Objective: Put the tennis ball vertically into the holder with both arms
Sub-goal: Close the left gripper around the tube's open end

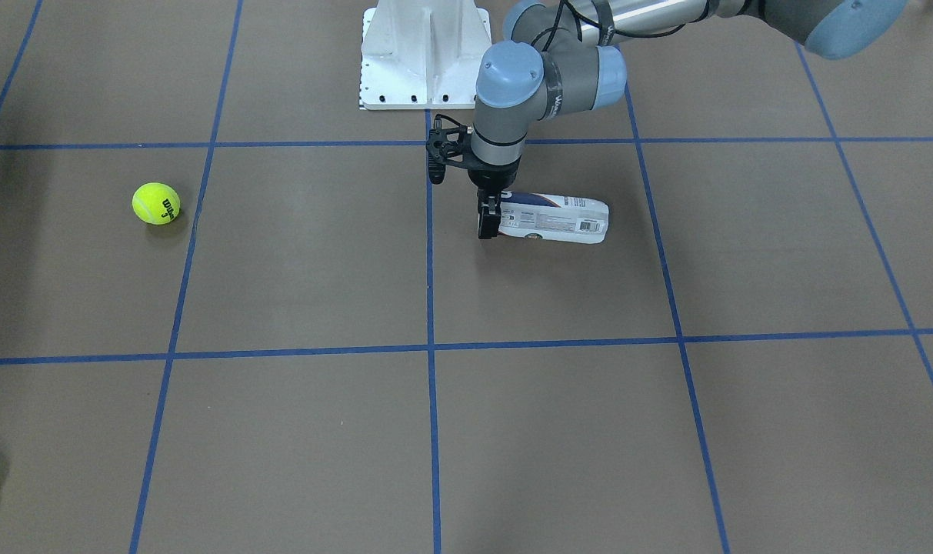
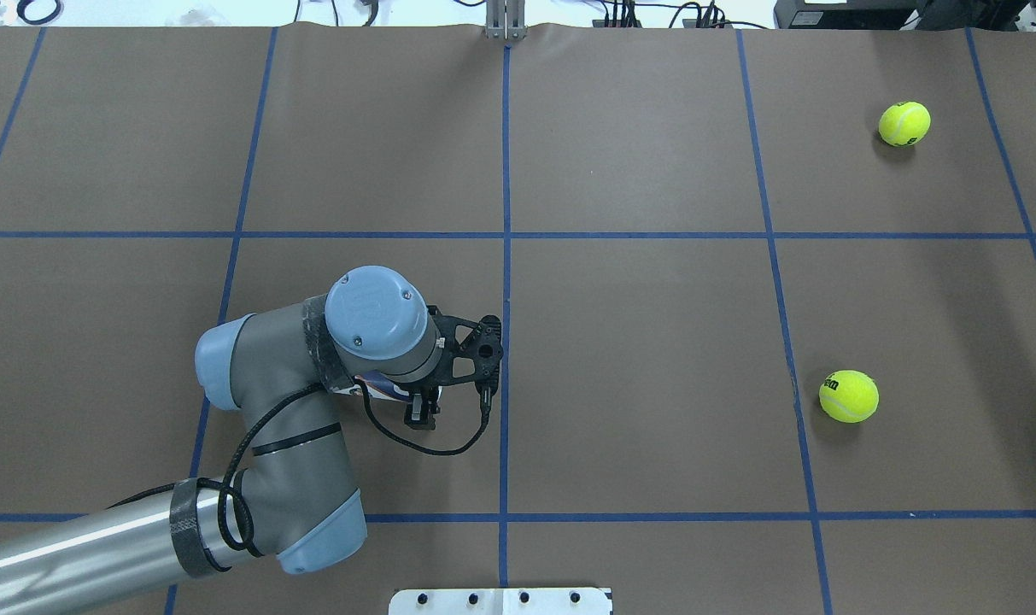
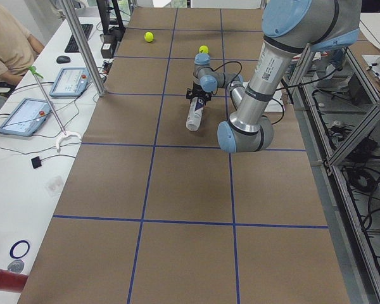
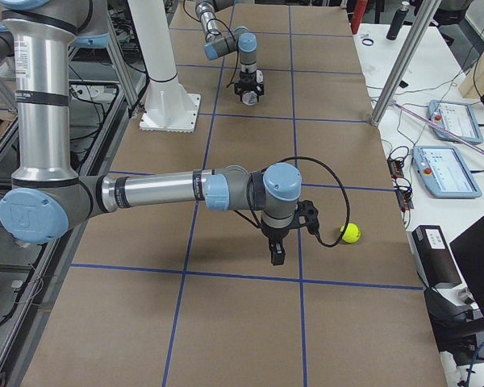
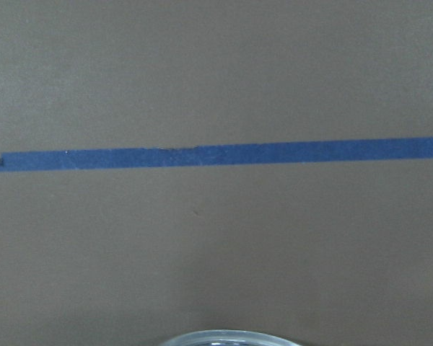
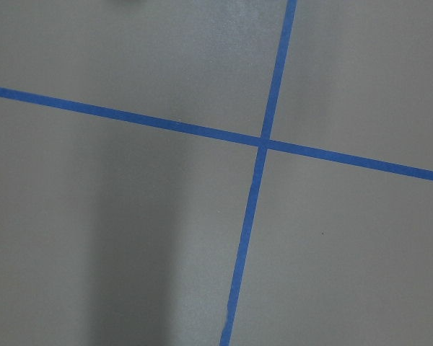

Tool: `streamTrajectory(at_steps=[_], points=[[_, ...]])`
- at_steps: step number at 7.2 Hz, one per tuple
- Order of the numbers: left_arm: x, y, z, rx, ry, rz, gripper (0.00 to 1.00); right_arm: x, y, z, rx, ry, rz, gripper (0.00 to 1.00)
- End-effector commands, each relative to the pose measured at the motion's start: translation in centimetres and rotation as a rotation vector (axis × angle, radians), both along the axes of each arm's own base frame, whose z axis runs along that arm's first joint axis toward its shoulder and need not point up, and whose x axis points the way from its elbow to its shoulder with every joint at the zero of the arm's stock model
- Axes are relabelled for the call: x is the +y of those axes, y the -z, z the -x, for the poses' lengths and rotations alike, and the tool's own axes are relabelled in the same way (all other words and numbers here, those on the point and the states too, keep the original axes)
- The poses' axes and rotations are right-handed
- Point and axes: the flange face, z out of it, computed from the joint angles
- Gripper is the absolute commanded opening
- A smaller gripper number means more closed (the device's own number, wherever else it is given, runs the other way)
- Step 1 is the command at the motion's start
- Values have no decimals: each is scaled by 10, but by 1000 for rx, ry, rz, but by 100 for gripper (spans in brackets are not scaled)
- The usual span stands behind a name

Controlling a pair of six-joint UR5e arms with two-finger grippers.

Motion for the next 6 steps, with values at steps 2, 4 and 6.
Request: streamTrajectory(at_steps=[2,4,6], points=[[-1,3,2,2,10,-12,69,0,1,0,0,0,-2,100],[-7,28,21,52,25,-32,69,-1,2,1,0,2,-5,100],[-15,79,67,170,68,-72,70,-1,2,1,0,2,-4,100]])
